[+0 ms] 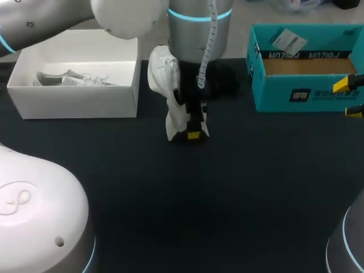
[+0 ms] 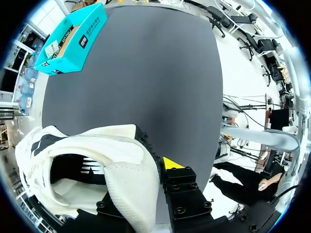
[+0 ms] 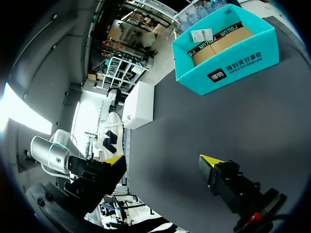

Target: Take the shoe out of the shoebox, open the shoe tongue, remove and reinsert the insole, then place the shoe into the shoebox

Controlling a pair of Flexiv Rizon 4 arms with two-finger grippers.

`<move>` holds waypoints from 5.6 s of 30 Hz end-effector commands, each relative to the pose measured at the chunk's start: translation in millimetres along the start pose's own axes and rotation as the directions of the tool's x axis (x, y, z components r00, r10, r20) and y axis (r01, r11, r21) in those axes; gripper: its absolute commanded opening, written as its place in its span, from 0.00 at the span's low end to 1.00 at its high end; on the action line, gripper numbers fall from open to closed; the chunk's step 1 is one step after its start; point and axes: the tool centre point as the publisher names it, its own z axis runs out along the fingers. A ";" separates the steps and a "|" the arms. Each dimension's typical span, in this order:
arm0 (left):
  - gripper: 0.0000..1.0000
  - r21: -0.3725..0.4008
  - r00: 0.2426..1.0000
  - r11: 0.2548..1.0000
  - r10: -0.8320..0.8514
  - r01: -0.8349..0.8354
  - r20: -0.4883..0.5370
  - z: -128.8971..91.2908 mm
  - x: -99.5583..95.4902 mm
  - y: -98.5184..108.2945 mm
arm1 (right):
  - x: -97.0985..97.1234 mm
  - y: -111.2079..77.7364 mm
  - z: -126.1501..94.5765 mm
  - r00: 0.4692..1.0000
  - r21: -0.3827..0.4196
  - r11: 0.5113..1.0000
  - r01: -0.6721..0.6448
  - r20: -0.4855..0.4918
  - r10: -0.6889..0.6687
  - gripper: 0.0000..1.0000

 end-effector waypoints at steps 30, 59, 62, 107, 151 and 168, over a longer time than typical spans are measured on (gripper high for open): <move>0.00 0.154 0.999 0.987 -0.055 0.054 -0.003 -44.9 -162.4 310.4 | 0.4 -0.5 0.6 1.000 -0.001 1.000 -0.001 0.003 0.002 1.00; 0.00 0.069 0.996 0.995 -0.071 0.075 -0.056 -40.4 -202.8 331.9 | 0.4 -0.5 0.6 1.000 -0.001 1.000 -0.001 0.003 0.002 1.00; 0.00 0.069 0.996 0.995 -0.071 0.075 -0.056 -40.4 -202.8 331.9 | 0.4 -0.5 0.6 1.000 -0.001 1.000 -0.001 0.003 0.002 1.00; 0.00 0.009 0.995 1.000 0.026 -0.025 -0.099 -29.9 -403.7 453.2 | 0.4 -0.5 0.6 1.000 -0.001 1.000 -0.001 0.003 0.002 1.00; 0.00 -0.027 0.976 0.982 0.184 -0.189 -0.116 -10.4 -491.2 456.6 | 0.4 -0.5 0.6 1.000 -0.001 1.000 -0.001 0.003 0.002 1.00; 0.00 0.019 0.665 0.667 0.744 -0.744 -0.064 -38.1 -485.3 456.2 | 0.4 -0.5 0.6 1.000 -0.001 1.000 -0.001 0.003 0.002 1.00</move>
